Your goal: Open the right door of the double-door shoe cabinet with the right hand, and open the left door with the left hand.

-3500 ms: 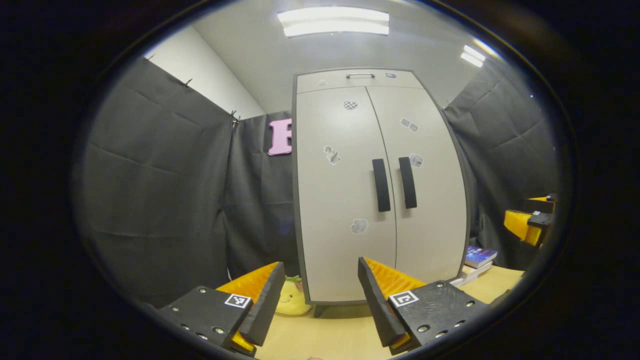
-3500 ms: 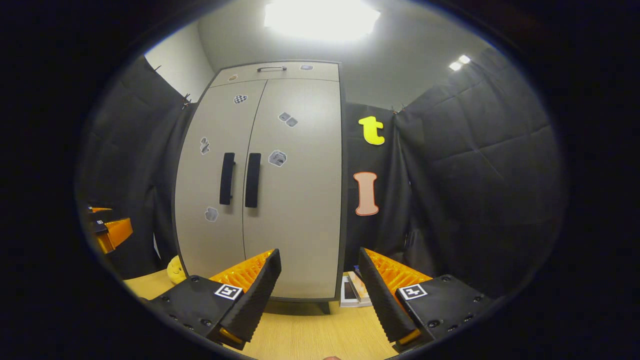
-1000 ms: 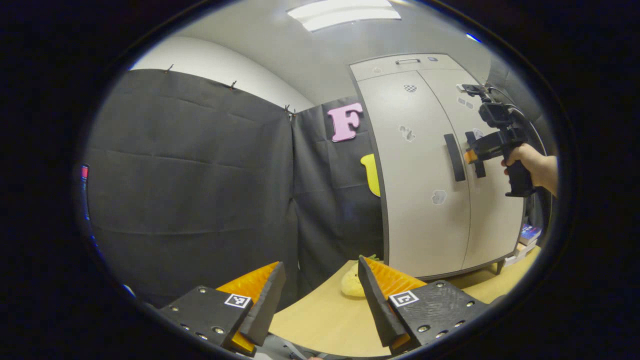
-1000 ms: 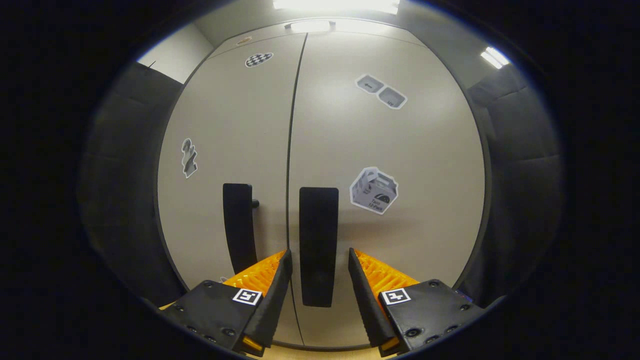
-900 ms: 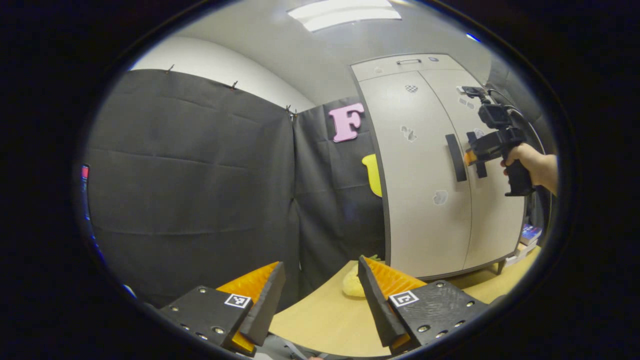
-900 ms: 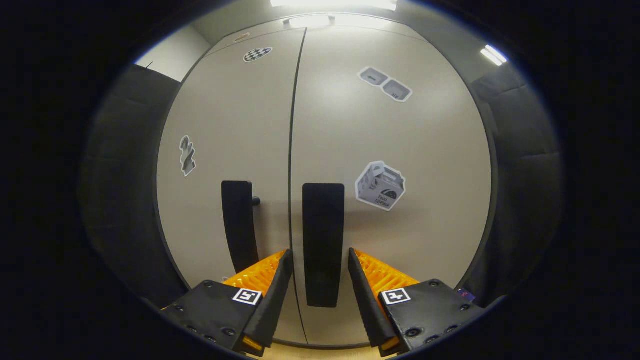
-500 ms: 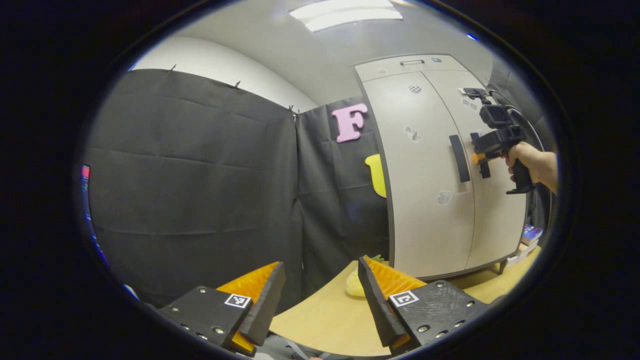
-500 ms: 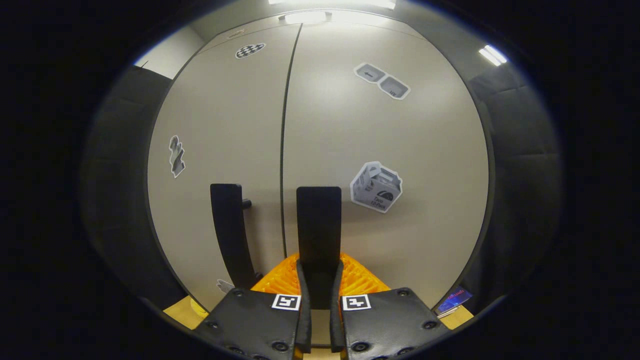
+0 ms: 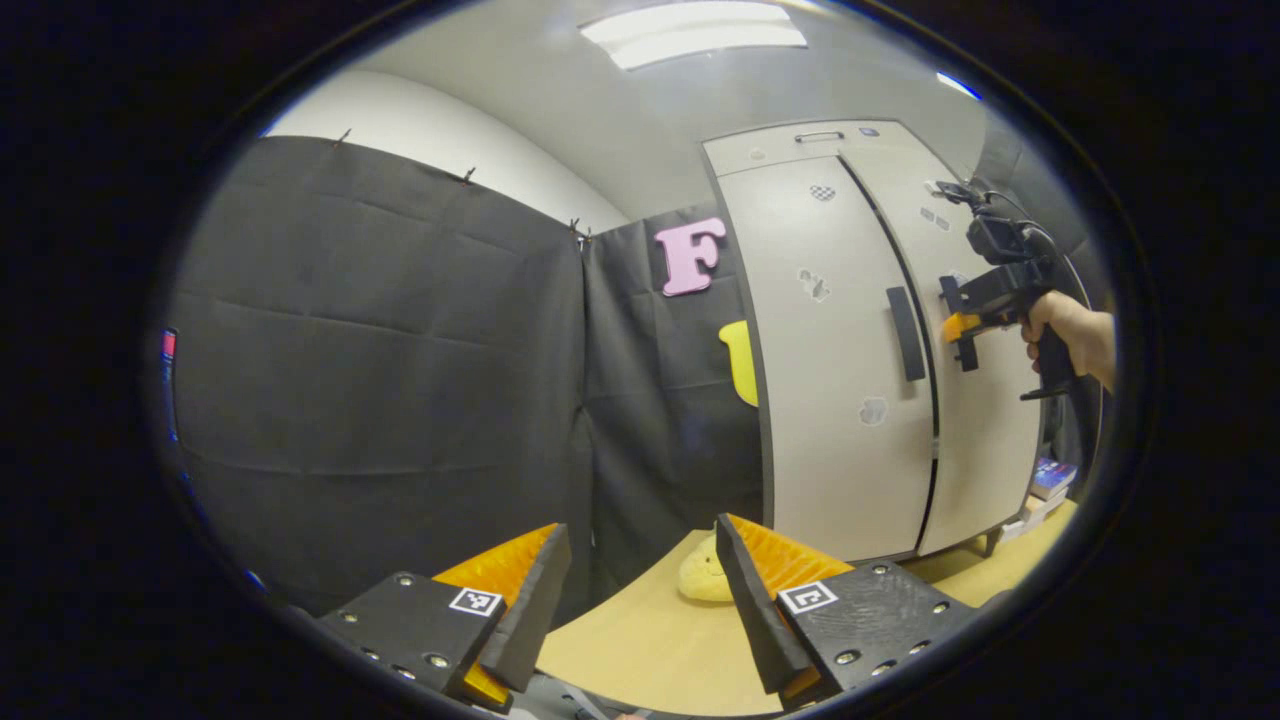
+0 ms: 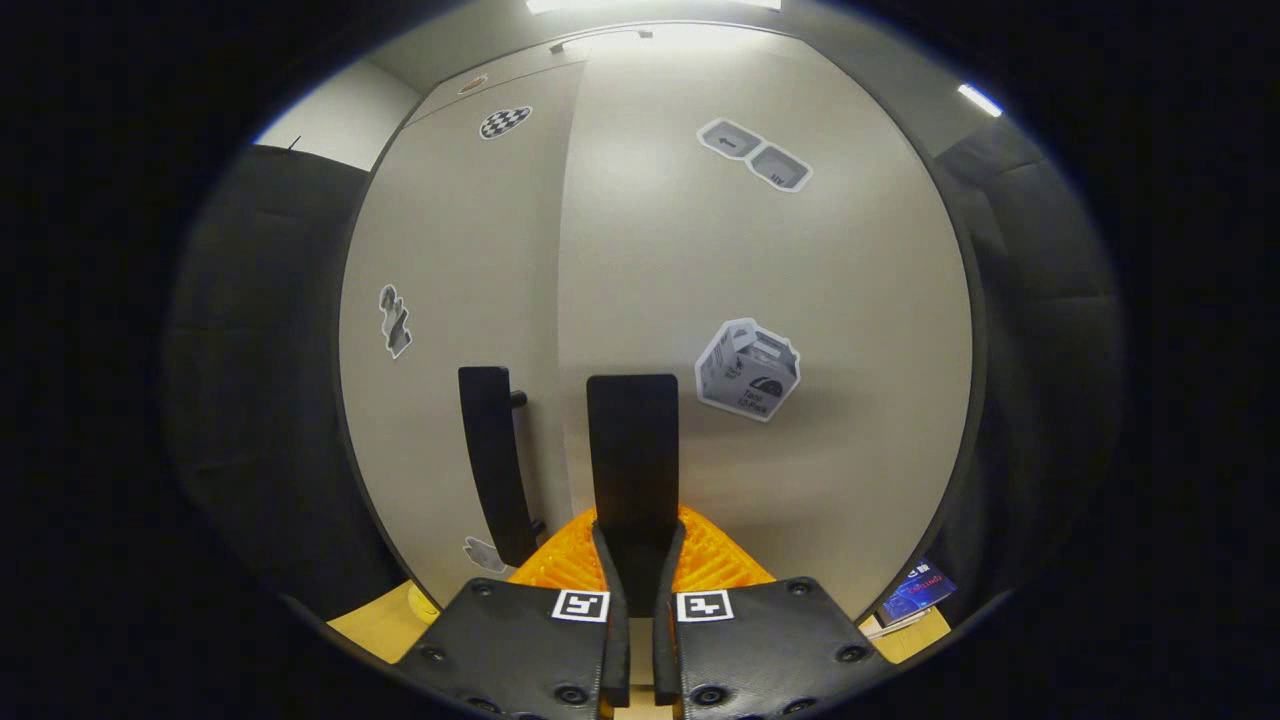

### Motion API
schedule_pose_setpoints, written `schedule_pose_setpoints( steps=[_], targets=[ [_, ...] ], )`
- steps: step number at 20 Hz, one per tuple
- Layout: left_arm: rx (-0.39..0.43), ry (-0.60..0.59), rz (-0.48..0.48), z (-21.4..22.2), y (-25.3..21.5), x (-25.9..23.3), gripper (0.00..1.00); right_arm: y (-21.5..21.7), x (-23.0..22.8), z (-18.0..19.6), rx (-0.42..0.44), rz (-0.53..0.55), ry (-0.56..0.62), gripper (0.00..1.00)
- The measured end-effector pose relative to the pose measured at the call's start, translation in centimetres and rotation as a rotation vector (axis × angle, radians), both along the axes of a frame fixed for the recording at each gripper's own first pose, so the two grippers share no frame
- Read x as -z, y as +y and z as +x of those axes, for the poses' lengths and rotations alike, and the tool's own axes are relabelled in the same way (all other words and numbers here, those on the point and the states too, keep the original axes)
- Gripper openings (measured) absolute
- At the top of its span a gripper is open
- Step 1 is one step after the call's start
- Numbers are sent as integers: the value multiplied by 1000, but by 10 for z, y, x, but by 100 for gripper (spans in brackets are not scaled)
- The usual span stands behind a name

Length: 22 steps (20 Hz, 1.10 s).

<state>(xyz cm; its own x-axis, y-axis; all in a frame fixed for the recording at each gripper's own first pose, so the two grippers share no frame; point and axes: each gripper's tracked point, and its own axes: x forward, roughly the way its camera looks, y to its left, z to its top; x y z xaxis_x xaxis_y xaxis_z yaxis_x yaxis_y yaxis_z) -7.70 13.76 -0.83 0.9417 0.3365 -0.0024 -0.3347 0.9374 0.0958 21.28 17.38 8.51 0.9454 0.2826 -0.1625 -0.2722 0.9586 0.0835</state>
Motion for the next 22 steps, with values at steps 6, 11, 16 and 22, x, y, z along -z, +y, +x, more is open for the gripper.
schedule_pose_setpoints(
  steps=[6,11,16,22],
  targets=[
    [54,-15,3,7,-19,-7,85,-8,-1,-21,-41,17,19,11],
    [90,-19,1,9,-34,-9,84,-24,-3,-45,-50,32,17,10],
    [129,-21,-2,13,-54,-11,84,-41,-3,-65,-76,41,29,8],
    [179,-26,2,17,-78,-12,84,-69,-4,-89,-82,37,21,10]
  ],
)
